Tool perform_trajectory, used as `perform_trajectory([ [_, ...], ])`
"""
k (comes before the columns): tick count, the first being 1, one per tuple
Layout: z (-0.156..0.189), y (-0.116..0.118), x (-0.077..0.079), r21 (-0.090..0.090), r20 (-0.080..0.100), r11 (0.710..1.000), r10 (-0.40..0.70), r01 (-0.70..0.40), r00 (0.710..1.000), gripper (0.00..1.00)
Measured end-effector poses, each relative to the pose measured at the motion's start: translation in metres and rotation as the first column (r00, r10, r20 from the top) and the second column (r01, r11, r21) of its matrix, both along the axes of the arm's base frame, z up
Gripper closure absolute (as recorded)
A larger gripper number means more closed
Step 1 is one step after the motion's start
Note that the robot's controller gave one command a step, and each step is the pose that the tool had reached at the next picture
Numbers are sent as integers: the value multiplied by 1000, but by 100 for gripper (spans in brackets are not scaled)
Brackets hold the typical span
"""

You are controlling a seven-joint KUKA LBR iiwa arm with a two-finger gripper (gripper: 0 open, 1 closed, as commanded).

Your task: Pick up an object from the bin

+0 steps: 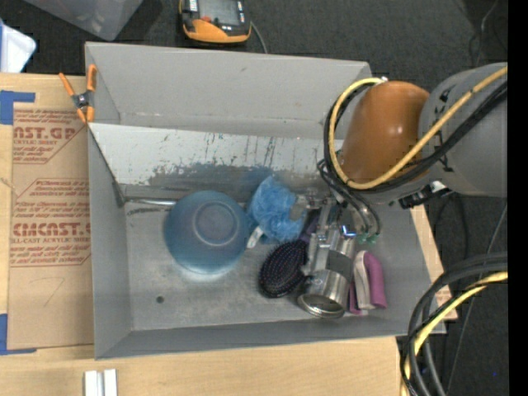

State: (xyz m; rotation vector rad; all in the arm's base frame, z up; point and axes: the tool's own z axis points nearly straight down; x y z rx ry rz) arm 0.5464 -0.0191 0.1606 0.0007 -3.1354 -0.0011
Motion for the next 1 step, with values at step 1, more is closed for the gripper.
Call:
perform_trajectory([
  [1,4,0,2,-1,8,1000,1,-1,1000,0],
])
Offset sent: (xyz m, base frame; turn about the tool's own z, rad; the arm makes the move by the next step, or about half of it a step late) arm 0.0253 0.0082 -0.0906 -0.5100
